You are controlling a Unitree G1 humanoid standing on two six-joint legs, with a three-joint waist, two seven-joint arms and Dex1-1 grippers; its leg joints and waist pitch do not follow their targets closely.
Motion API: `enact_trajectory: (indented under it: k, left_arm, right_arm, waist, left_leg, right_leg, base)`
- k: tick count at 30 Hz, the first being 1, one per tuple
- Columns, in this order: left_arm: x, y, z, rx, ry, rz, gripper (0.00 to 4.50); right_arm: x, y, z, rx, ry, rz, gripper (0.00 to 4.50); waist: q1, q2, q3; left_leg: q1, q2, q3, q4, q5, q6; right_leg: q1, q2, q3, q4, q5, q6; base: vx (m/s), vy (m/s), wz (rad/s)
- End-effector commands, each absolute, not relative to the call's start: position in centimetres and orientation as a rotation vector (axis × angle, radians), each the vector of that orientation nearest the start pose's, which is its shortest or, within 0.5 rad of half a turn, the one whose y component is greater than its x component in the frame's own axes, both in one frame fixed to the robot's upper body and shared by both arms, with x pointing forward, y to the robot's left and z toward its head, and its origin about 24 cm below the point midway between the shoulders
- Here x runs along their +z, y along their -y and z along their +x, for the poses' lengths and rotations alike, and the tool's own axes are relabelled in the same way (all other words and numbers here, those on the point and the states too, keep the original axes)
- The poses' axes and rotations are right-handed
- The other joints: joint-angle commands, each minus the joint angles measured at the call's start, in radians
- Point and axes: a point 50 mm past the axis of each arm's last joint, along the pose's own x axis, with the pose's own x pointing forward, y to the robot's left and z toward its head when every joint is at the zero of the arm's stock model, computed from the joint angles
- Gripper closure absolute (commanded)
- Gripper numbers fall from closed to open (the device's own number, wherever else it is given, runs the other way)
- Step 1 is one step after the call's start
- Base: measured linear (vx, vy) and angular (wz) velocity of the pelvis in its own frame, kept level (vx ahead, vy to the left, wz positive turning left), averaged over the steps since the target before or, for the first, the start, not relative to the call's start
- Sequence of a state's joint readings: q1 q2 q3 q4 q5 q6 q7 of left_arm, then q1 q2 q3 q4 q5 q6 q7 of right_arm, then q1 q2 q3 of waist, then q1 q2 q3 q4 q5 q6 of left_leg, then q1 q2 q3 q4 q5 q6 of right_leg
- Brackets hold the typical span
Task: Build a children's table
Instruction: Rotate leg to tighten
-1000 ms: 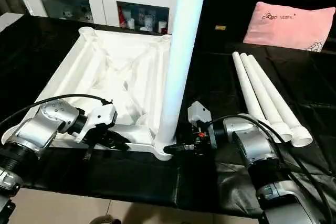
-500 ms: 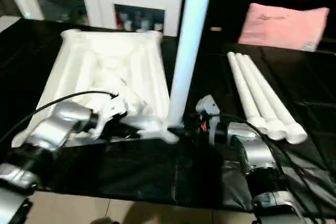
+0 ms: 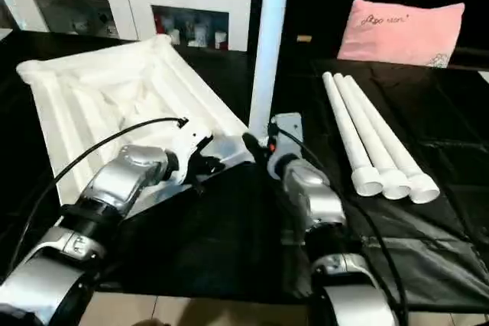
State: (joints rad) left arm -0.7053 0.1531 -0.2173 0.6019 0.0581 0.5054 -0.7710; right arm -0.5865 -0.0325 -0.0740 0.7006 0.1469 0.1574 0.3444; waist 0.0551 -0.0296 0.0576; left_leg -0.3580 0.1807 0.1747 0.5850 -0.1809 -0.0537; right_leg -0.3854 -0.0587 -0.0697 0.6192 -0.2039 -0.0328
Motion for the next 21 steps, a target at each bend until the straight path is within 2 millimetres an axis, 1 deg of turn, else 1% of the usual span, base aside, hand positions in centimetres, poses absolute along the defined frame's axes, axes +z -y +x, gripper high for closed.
enact_trajectory:
  k: [1, 2, 4, 5, 6, 7, 8, 9, 10, 11, 12, 14, 15, 16, 18, 20, 21]
  left_arm:
    - [7.9, -6.2, 34.6, -0.979, -0.440, 0.243, 4.50]
    - [7.8, -6.4, 34.6, -0.978, -0.444, 0.247, 4.50]
    - [7.8, -6.6, 34.6, -0.973, -0.447, 0.245, 4.50]
    - [7.7, -7.1, 34.6, -0.969, -0.449, 0.255, 4.50]
    - [7.7, -7.2, 34.6, -0.967, -0.450, 0.257, 4.50]
    - [7.6, -7.4, 34.6, -0.964, -0.452, 0.262, 4.50]
    - [7.5, -7.8, 34.6, -0.964, -0.457, 0.269, 4.50]
    - [7.5, -8.0, 34.6, -0.963, -0.460, 0.273, 4.50]
    - [7.5, -8.0, 34.6, -0.963, -0.460, 0.273, 4.50]
    - [7.3, -8.8, 34.5, -0.981, -0.465, 0.302, 4.50]
    - [7.3, -8.9, 34.5, -0.982, -0.465, 0.304, 4.50]
    - [7.2, -9.5, 34.4, -1.010, -0.459, 0.334, 4.50]
    - [7.2, -10.1, 34.2, -1.034, -0.469, 0.359, 4.50]
    - [7.2, -10.3, 34.2, -1.039, -0.470, 0.365, 4.50]
    - [7.1, -10.8, 34.1, -1.063, -0.484, 0.379, 4.50]
    - [7.2, -11.2, 33.8, -1.110, -0.489, 0.393, 4.50]
    - [7.2, -11.5, 33.6, -1.149, -0.497, 0.403, 4.50]
  right_arm:
    - [2.3, 8.1, 33.6, 0.526, -0.349, 0.139, 1.21]
    - [2.2, 8.6, 33.6, 0.511, -0.342, 0.131, 1.14]
    - [2.1, 9.0, 33.6, 0.496, -0.339, 0.126, 0.85]
    - [2.1, 9.6, 33.5, 0.512, -0.319, 0.098, 0.78]
    - [2.1, 9.7, 33.4, 0.516, -0.314, 0.092, 0.78]
    - [2.2, 10.1, 33.3, 0.532, -0.301, 0.079, 0.58]
    - [2.3, 10.6, 33.1, 0.553, -0.283, 0.071, 0.58]
    - [2.3, 10.8, 32.9, 0.564, -0.273, 0.069, 0.42]
    - [2.3, 10.8, 32.9, 0.564, -0.273, 0.069, 0.37]
    - [2.6, 12.2, 32.4, 0.634, -0.241, 0.053, 0.37]
    - [2.6, 12.3, 32.3, 0.639, -0.240, 0.051, 0.21]
    - [2.9, 13.6, 31.8, 0.703, -0.222, 0.024, 0.12]
    - [3.3, 15.0, 31.4, 0.754, -0.208, 0.007, 0.05]
    - [3.4, 15.2, 31.3, 0.765, -0.205, 0.004, 0.01]
    - [3.9, 16.5, 31.0, 0.817, -0.197, -0.010, 0.01]
    - [4.5, 17.4, 30.7, 0.880, -0.187, -0.018, 0.01]
    - [4.9, 18.0, 30.5, 0.926, -0.184, -0.015, 0.01]
  waist:
    - [0.003, 0.000, -0.067]
    - [0.002, 0.001, -0.065]
    - [0.001, 0.002, -0.063]
    - [0.001, 0.003, -0.063]
    - [0.002, 0.003, -0.063]
    - [0.002, 0.003, -0.063]
    - [0.003, 0.004, -0.064]
    - [0.003, 0.002, -0.064]
    - [0.002, 0.001, -0.065]
    - [0.002, 0.001, -0.065]
    - [0.001, -0.002, -0.065]
    - [0.002, 0.000, -0.064]
    - [0.002, 0.002, -0.066]
    - [0.003, 0.001, -0.066]
    - [0.005, 0.002, -0.068]
    - [0.006, -0.001, -0.068]
    - [0.006, 0.000, -0.067]
  left_leg:
    - [0.002, 0.048, -0.015, -0.060, -0.109, 0.050]
    - [0.003, 0.049, -0.015, -0.061, -0.121, 0.049]
    - [0.006, 0.051, -0.016, -0.064, -0.156, 0.038]
    - [0.006, 0.052, -0.016, -0.065, -0.161, 0.035]
    - [0.007, 0.052, -0.016, -0.065, -0.165, 0.033]
    - [0.006, 0.052, -0.016, -0.065, -0.162, 0.033]
    - [0.007, 0.053, -0.016, -0.065, -0.157, 0.036]
    - [0.003, 0.051, -0.016, -0.064, -0.150, 0.044]
    - [0.002, 0.051, -0.016, -0.063, -0.146, 0.048]
    - [0.001, 0.050, -0.017, -0.063, -0.142, 0.053]
    - [0.001, 0.050, -0.015, -0.062, -0.146, 0.064]
    - [-0.001, 0.051, -0.017, -0.061, -0.144, 0.071]
    - [-0.001, 0.051, -0.016, -0.059, -0.141, 0.078]
    - [-0.001, 0.052, -0.016, -0.059, -0.141, 0.083]
    - [-0.003, 0.053, -0.015, -0.056, -0.113, 0.095]
    - [-0.003, 0.053, -0.015, -0.055, -0.115, 0.101]
    - [-0.003, 0.054, -0.015, -0.055, -0.119, 0.107]
  right_leg:
    - [0.050, -0.092, 0.057, -0.076, -0.097, -0.215]
    - [0.049, -0.093, 0.057, -0.079, -0.116, -0.215]
    - [0.048, -0.094, 0.057, -0.084, -0.171, -0.207]
    - [0.048, -0.095, 0.057, -0.086, -0.178, -0.204]
    - [0.047, -0.094, 0.057, -0.087, -0.177, -0.202]
    - [0.048, -0.094, 0.058, -0.085, -0.169, -0.201]
    - [0.049, -0.094, 0.058, -0.084, -0.151, -0.203]
    - [0.051, -0.092, 0.058, -0.082, -0.133, -0.204]
    - [0.052, -0.093, 0.059, -0.082, -0.125, -0.206]
    - [0.054, -0.094, 0.057, -0.082, -0.122, -0.208]
    - [0.054, -0.092, 0.058, -0.084, -0.125, -0.202]
    - [0.056, -0.093, 0.057, -0.085, -0.137, -0.202]
    - [0.055, -0.093, 0.057, -0.084, -0.127, -0.205]
    - [0.055, -0.093, 0.057, -0.084, -0.120, -0.207]
    - [0.054, -0.091, 0.056, -0.077, -0.071, -0.225]
    - [0.054, -0.091, 0.055, -0.077, -0.064, -0.231]
    - [0.054, -0.090, 0.055, -0.075, -0.061, -0.239]
  base:
    - [0.000, 0.000, 0.00]
    - [0.000, 0.000, 0.00]
    - [0.000, 0.000, 0.00]
    - [0.000, 0.000, 0.00]
    - [0.000, 0.000, 0.00]
    - [0.000, 0.000, 0.00]
    - [0.000, 0.000, 0.00]
    - [0.000, 0.000, 0.00]
    - [0.000, 0.000, 0.00]
    - [0.000, 0.000, 0.00]
    - [0.000, 0.000, 0.00]
    - [0.000, 0.000, 0.00]
    - [0.000, 0.000, 0.00]
    - [0.000, 0.000, 0.00]
    - [0.000, 0.000, 0.00]
    - [0.000, 0.000, 0.00]
    - [0.000, 0.000, 0.00]
